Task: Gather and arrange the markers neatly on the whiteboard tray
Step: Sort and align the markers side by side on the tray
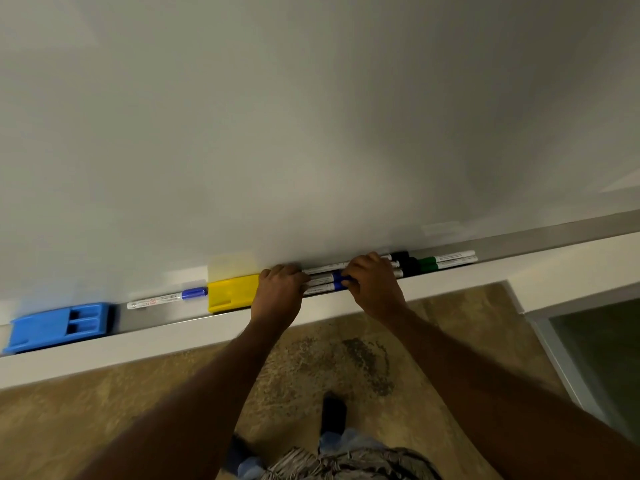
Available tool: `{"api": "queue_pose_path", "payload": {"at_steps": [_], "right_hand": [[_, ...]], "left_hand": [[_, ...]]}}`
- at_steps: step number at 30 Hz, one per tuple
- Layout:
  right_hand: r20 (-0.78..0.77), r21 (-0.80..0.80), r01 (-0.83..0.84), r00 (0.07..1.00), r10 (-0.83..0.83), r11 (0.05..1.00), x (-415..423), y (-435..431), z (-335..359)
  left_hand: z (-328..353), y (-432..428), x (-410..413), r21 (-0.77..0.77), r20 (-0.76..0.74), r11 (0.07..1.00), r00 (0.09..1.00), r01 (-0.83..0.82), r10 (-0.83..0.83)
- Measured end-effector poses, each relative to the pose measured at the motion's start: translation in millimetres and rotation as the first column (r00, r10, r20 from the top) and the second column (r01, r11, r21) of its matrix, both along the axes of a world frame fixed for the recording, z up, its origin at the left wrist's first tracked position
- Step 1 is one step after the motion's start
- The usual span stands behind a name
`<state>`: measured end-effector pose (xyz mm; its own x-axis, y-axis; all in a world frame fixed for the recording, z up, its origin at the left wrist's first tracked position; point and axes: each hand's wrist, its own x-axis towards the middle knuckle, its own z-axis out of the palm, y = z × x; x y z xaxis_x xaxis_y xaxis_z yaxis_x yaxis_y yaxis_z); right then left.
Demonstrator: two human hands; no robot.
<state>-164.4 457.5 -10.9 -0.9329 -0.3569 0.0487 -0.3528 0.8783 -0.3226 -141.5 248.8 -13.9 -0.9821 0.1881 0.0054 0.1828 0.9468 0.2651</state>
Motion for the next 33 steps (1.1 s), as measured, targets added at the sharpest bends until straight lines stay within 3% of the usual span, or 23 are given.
{"api": "queue_pose_path", "payload": {"at_steps": [6,11,15,21,26,33], "right_hand": [[-0.004,0.050,0.005,1.000,-0.005,0.999,3.4,-1.7,1.0],[-0.032,-0.081,0.145,0.989,-0.148,0.986,4.3,-1.3,7.0],[-0.050,-0.191,0.249,0.963,-0.263,0.949,8.8,-6.3,12.2],[-0.029,-0.264,0.203,0.976,-0.218,0.943,21.0,-44.0,15.3],[-0.051,-0.310,0.074,0.994,-0.094,0.948,30.8,-94.5,19.5],[-0.034,-0.255,-0.118,0.993,0.113,0.960,36.1,-165.7,32.1]], "left_hand": [[-1.4,1.5,2.0,-0.038,-0.007,0.999,1.000,0.025,-0.025],[13.4,-9.4,7.4,0.064,-0.049,0.998,0.999,0.017,-0.014],[29.3,-37.9,19.5,0.256,-0.085,0.964,0.992,-0.072,0.096],[34.2,-100.2,41.7,0.380,-0.058,0.880,0.943,-0.284,0.329],[29.3,-154.4,62.1,0.348,-0.009,0.848,0.904,-0.399,0.428],[25.8,-208.2,78.3,0.045,-0.028,0.950,0.951,-0.308,0.309]]}}
